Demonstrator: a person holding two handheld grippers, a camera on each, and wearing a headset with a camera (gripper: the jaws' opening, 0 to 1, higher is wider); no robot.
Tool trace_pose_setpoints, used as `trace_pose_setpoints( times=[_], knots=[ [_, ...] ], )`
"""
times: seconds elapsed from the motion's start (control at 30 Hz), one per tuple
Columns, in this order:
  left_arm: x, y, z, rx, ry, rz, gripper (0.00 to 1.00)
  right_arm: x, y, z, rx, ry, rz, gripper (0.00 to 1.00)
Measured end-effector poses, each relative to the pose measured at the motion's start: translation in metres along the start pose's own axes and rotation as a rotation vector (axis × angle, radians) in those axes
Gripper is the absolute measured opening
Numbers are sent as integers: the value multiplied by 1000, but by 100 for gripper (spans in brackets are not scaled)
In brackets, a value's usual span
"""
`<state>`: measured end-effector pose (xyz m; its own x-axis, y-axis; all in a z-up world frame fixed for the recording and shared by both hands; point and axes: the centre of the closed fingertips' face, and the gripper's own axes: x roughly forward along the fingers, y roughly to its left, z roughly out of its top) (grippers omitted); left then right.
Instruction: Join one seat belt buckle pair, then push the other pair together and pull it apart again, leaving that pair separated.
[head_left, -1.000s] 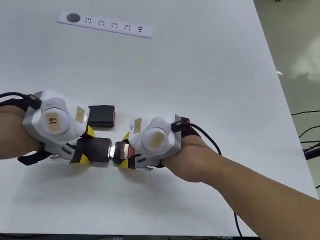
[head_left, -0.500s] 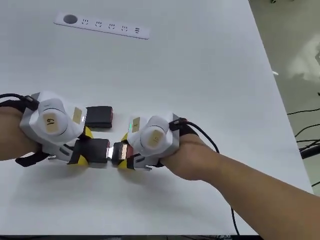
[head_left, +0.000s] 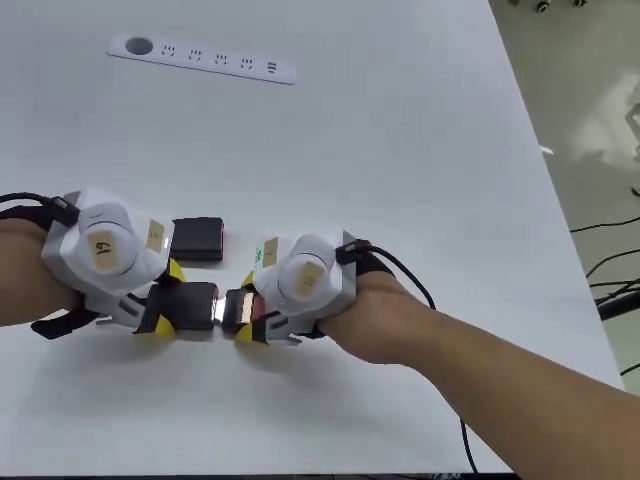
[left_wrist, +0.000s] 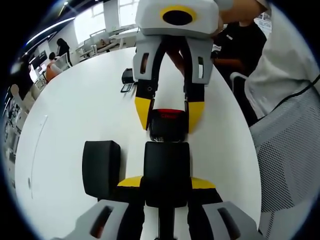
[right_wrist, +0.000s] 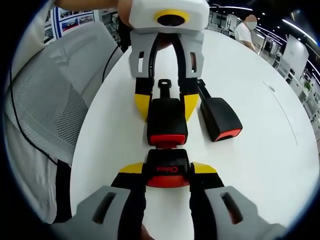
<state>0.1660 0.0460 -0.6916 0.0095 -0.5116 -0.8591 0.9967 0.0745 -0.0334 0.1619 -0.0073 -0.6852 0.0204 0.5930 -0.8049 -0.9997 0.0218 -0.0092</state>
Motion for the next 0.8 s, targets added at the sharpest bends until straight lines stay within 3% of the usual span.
trace_pose_setpoints(
  times=[0.33, 0.7, 0.77, 0.8],
  knots=[
    [0, 0, 1, 1, 10, 4, 33, 4, -2, -3, 0, 8, 5, 31],
    [-1, -1, 5, -39, -12, 20, 35, 3, -3, -2, -9, 8, 4, 33],
    [2, 3, -1, -38, -13, 23, 35, 2, -2, -1, -5, 6, 3, 33],
    [1, 1, 2, -42, -17, 25, 35, 1, -2, -1, -1, 5, 4, 33]
  ],
)
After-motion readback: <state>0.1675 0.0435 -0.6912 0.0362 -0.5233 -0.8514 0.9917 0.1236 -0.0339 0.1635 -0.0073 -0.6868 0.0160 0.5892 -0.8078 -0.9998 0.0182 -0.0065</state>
